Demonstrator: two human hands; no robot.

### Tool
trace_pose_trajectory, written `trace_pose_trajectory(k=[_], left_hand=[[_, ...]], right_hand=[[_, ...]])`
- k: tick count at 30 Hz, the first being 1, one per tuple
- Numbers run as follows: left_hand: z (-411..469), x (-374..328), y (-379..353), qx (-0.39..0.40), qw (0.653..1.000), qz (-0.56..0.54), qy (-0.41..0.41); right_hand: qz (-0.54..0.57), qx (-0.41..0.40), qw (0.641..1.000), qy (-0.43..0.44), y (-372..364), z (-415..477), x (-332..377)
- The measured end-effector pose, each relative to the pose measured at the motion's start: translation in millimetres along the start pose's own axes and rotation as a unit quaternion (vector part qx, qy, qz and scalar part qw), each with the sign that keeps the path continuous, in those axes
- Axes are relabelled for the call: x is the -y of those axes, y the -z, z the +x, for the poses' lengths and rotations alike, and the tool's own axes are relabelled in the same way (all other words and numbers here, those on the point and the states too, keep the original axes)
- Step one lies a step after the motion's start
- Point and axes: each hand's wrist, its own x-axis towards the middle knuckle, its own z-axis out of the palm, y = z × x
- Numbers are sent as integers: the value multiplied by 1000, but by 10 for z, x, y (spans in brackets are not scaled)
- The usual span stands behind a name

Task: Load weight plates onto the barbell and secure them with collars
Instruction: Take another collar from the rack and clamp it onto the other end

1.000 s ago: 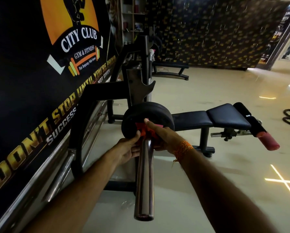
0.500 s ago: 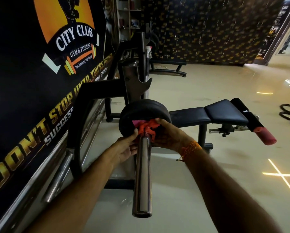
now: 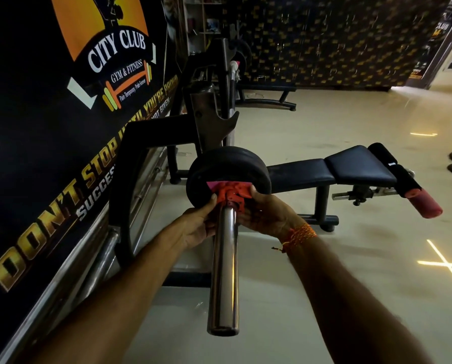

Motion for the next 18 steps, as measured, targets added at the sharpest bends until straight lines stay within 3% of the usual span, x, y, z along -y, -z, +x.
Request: trace_pose_trajectory(k=[18], left_hand=[[-209, -93, -152, -49, 998, 43, -10]], right_hand=[[-110, -120, 986, 24, -294, -250, 50]])
